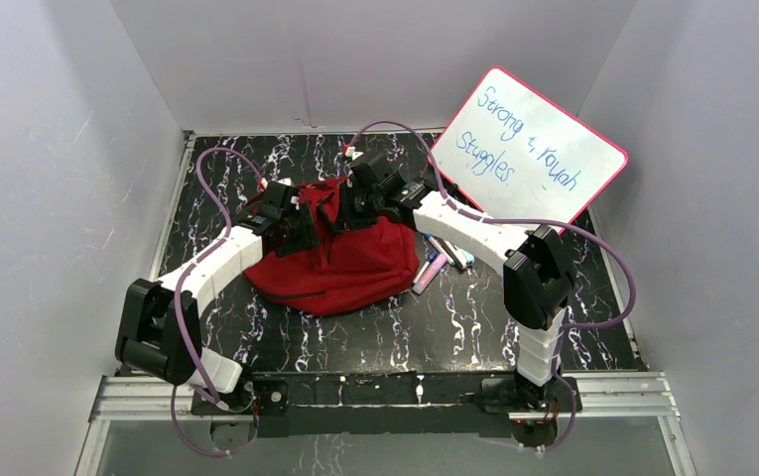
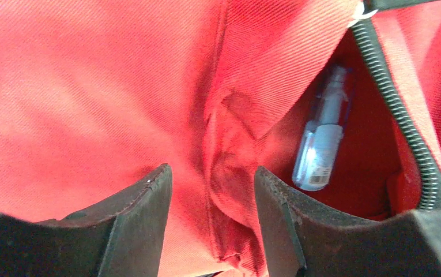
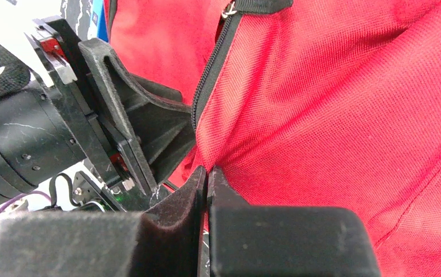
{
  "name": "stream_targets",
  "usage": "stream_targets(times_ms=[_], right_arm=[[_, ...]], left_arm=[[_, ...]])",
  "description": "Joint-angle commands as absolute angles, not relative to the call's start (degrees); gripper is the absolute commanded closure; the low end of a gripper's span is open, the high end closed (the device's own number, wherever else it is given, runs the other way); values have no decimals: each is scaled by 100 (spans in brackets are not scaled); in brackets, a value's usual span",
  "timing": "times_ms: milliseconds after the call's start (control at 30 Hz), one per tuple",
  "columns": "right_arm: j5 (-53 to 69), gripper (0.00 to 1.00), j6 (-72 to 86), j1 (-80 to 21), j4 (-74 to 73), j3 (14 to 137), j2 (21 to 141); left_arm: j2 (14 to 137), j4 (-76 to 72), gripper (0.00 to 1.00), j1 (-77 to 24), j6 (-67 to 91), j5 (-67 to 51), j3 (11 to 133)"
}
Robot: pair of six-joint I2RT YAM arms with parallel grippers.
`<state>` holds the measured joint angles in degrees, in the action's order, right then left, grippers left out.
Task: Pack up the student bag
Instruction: Place the stationery in the student bag.
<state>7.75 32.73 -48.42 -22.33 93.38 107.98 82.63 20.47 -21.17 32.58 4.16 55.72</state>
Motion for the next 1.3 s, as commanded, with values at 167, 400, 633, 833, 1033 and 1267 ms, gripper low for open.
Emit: stream_targets(times_ms=[167,400,633,833,1033,1267], right_arm=[[1112,89,3340,-4879,-1978,9325,10770],[1137,89,3335,-4884,-1978,9308,10782],[1173,89,3346,-4885,-1978,9282,10797],[1142,89,3336,-4869,-1982,9270,10801],[1188,89,3338,-4848,-1960,9268,10850],[1210,89,3341,-4828,-1948,9233,10872]], left_arm=[[8142,2337,45,-2127,3160,709,5755],[8255,2000,40,-2127,3269,439,5828],[8861,1977,43,-2134,3238,517,5965],[9021,2127,54,-2186,3021,796,5973],[8806,2516,74,-2184,2664,1373,6022],[8613,2894,80,-2188,2266,1835,6411]])
